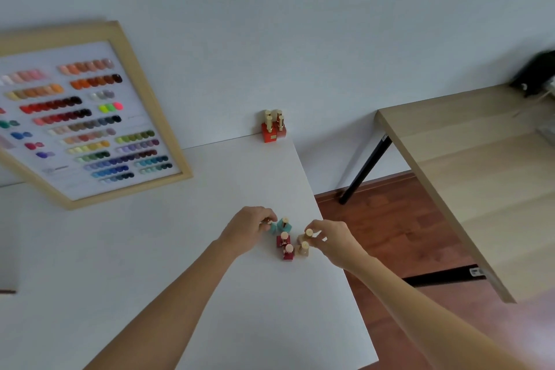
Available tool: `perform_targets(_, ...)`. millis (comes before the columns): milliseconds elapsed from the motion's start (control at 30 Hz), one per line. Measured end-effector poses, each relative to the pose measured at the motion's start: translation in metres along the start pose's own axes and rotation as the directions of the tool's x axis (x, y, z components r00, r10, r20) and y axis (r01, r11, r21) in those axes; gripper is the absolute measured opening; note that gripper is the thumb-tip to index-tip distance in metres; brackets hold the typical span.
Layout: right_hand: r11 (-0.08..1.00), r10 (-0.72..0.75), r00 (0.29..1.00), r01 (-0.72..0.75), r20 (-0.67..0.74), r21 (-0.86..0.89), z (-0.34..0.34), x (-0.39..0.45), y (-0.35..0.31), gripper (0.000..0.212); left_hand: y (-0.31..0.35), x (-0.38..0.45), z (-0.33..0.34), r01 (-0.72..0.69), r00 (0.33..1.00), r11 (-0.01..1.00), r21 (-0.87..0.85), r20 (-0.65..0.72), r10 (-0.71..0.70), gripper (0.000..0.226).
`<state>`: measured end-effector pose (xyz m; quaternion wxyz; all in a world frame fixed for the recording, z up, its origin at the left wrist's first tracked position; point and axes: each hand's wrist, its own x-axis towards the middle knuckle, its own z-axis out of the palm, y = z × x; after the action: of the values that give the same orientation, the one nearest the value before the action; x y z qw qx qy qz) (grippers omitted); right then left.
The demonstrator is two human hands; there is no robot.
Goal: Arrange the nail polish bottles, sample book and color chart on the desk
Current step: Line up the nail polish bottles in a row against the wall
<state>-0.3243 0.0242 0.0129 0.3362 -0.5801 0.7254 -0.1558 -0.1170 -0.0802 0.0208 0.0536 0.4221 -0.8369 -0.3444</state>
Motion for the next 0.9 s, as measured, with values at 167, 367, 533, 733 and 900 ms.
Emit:
perform_targets(167, 0.996, 0.054, 0.995, -0.048, 0.080, -0.072, 0.006, -0.008, 0.005, 0.043, 0.003, -0.003, -0.002, -0.029, 0.997, 1.000, 0.010, 0.074, 0.028, 0.026)
perform_targets(367, 0.992, 0.088, 0.991, -0.079, 0.096, -0.093, 0.020, -0.014, 0.007, 0.066, 0.015, 0.009, -0.001, -0.151, 0.977, 0.970, 0.191, 0.176, 0.118, 0.068)
perform_targets(533, 0.993, 0.108, 0.994, -0.108, 0.010, -0.038, 0.033, -0.015, 0.004, 0.067, 0.015, 0.023, 0.000, -0.292, 0.939, 0.896, 0.334, 0.280, 0.202, 0.067)
perform_targets(733, 0.996, 0.078, 0.995, -0.080, -0.058, -0.030, 0.044, -0.012, 0.006, 0.054, 0.008, 0.032, -0.002, -0.328, 0.909, 0.877, 0.351, 0.369, 0.193, 0.044)
perform_targets(900, 0.997, 0.046, 0.995, -0.051, -0.086, -0.053, 0.048, -0.010, 0.010, 0.044, 0.000, 0.034, 0.006, -0.296, 0.919, 0.901, 0.317, 0.353, 0.178, 0.048)
